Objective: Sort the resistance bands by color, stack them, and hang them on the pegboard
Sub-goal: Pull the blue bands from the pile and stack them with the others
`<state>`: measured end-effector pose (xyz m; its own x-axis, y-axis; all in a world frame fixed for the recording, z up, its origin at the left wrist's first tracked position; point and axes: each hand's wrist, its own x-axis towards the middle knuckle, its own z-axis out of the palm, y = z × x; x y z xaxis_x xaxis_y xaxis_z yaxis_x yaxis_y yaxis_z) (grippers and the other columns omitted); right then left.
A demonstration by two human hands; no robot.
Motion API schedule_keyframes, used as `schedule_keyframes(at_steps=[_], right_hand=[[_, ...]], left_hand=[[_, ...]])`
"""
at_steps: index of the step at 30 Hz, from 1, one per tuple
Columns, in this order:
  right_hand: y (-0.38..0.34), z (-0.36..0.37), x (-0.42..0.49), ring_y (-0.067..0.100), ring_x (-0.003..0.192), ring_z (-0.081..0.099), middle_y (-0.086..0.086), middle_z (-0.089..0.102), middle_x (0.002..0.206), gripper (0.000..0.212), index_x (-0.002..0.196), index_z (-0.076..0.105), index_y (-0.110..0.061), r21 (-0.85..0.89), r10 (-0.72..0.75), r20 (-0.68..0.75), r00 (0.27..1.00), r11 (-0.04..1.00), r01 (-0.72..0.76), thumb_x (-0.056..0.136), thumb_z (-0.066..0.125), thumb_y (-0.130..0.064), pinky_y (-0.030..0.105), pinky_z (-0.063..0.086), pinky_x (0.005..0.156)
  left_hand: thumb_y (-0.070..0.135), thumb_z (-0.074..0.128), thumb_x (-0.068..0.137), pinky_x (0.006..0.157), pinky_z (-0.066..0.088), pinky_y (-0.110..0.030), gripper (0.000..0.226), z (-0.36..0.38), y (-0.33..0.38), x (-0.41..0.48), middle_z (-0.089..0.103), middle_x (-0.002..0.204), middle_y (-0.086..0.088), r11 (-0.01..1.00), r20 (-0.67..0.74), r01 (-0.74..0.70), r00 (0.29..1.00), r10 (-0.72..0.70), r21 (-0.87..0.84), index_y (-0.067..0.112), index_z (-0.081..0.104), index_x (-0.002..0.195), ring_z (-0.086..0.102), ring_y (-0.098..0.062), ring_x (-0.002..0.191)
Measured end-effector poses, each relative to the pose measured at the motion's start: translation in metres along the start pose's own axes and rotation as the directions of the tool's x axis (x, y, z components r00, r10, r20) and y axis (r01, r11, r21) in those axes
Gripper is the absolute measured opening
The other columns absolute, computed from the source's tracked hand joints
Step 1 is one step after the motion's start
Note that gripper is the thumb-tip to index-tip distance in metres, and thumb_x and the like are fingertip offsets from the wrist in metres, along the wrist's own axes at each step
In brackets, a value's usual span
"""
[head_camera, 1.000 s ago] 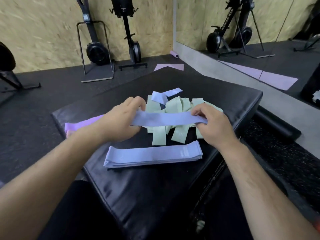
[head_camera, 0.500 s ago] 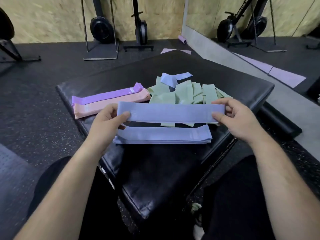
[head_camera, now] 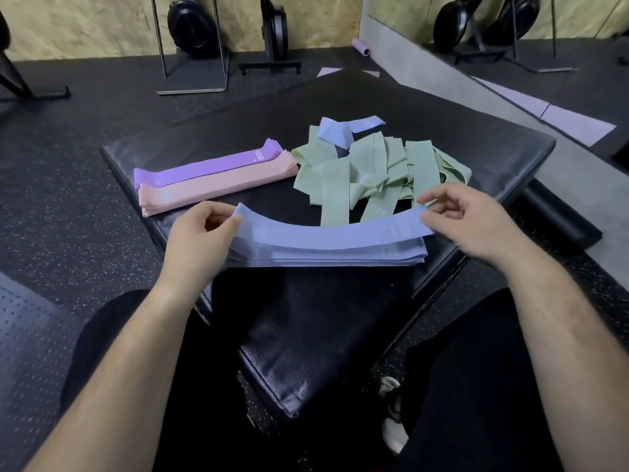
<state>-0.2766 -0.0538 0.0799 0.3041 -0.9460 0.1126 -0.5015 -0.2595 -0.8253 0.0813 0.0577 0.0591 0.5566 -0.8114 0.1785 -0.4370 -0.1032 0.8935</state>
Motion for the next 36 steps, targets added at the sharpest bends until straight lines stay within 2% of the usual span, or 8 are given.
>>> schedule_keyframes(at_steps=[2, 6, 8, 12, 15, 19, 25, 36], right_hand=[[0.001, 0.003, 0.000, 0.016, 0.079, 0.056, 0.003, 0.067, 0.098, 0.021, 0.104, 0.071, -0.030, -0.050, 0.017, 0.030, 0.999, 0.999, -0.015, 0.091, 0.070, -0.013, 0.020, 0.049, 0.078], [0.003, 0.008, 0.000, 0.009, 0.067, 0.051, -0.005, 0.065, 0.094, 0.022, 0.100, 0.072, -0.034, -0.153, 0.038, 0.070, 0.997, 0.988, -0.027, 0.090, 0.069, -0.015, 0.012, 0.045, 0.064], [0.004, 0.010, 0.000, 0.009, 0.065, 0.049, -0.006, 0.064, 0.091, 0.022, 0.098, 0.072, -0.034, -0.175, 0.046, 0.083, 0.995, 0.984, -0.031, 0.089, 0.068, -0.014, 0.018, 0.046, 0.062], [0.003, 0.016, 0.000, 0.013, 0.072, 0.052, -0.007, 0.056, 0.097, 0.023, 0.099, 0.072, -0.033, -0.294, 0.013, 0.121, 0.993, 0.956, 0.023, 0.087, 0.068, -0.015, 0.027, 0.049, 0.078], [-0.002, 0.020, 0.000, 0.012, 0.109, 0.050, -0.010, 0.050, 0.112, 0.027, 0.109, 0.072, -0.035, -0.407, -0.004, 0.144, 0.990, 0.911, 0.063, 0.086, 0.066, -0.020, 0.027, 0.038, 0.098], [-0.014, 0.039, -0.002, 0.014, 0.139, 0.033, -0.011, 0.048, 0.141, 0.048, 0.133, 0.059, -0.039, -0.566, -0.108, 0.262, 0.959, 0.788, 0.243, 0.085, 0.065, -0.040, 0.030, 0.016, 0.114], [-0.020, 0.063, 0.002, 0.014, 0.142, 0.034, -0.014, 0.044, 0.152, 0.076, 0.148, 0.042, -0.039, -0.615, -0.115, 0.360, 0.926, 0.717, 0.328, 0.081, 0.069, -0.064, 0.032, 0.013, 0.119], [-0.016, 0.062, 0.005, 0.017, 0.130, 0.047, -0.017, 0.052, 0.142, 0.066, 0.141, 0.047, -0.048, -0.571, -0.056, 0.375, 0.925, 0.772, 0.278, 0.081, 0.072, -0.060, 0.033, 0.030, 0.111]], left_hand=[[0.022, 0.067, 0.093, 0.063, 0.044, -0.008, 0.004, 0.000, -0.002, -0.001, 0.070, 0.084, 0.011, 0.998, 0.022, -0.019, 1.000, 0.018, 0.052, 0.026, 0.070, 0.093, 0.057, 0.009, 0.064], [0.022, 0.067, 0.093, 0.070, 0.045, -0.023, 0.008, 0.001, -0.011, -0.002, 0.064, 0.080, 0.009, 0.994, 0.051, -0.055, 0.997, 0.051, 0.092, 0.030, 0.065, 0.090, 0.055, -0.003, 0.068], [0.018, 0.066, 0.092, 0.070, 0.043, -0.027, 0.011, 0.001, -0.013, -0.003, 0.059, 0.078, 0.006, 0.989, 0.076, -0.081, 0.994, 0.073, 0.120, 0.028, 0.063, 0.093, 0.051, -0.009, 0.068], [0.015, 0.065, 0.089, 0.075, 0.041, -0.022, 0.023, 0.002, -0.014, -0.006, 0.052, 0.090, 0.001, 0.954, 0.079, -0.160, 0.986, 0.144, 0.253, 0.029, 0.063, 0.107, 0.050, -0.007, 0.074], [0.017, 0.068, 0.086, 0.088, 0.040, -0.035, 0.032, 0.006, -0.015, -0.010, 0.052, 0.108, -0.001, 0.823, 0.067, -0.312, 0.945, 0.320, 0.476, 0.024, 0.066, 0.117, 0.054, -0.023, 0.100], [0.030, 0.064, 0.089, 0.097, 0.035, -0.042, 0.034, 0.026, -0.013, -0.017, 0.058, 0.124, -0.002, 0.650, 0.233, -0.520, 0.847, 0.479, 0.554, 0.023, 0.067, 0.122, 0.053, -0.029, 0.118], [0.065, 0.035, 0.094, 0.121, 0.021, -0.040, 0.065, 0.058, -0.009, -0.020, 0.048, 0.150, -0.001, 0.595, 0.552, -0.657, 0.739, 0.386, 0.464, 0.029, 0.051, 0.146, 0.040, -0.023, 0.144], [0.053, 0.061, 0.095, 0.096, 0.020, -0.026, 0.044, 0.060, -0.006, -0.009, 0.052, 0.126, 0.011, 0.624, 0.628, -0.681, 0.687, 0.365, 0.383, 0.039, 0.053, 0.136, 0.047, -0.016, 0.117]])
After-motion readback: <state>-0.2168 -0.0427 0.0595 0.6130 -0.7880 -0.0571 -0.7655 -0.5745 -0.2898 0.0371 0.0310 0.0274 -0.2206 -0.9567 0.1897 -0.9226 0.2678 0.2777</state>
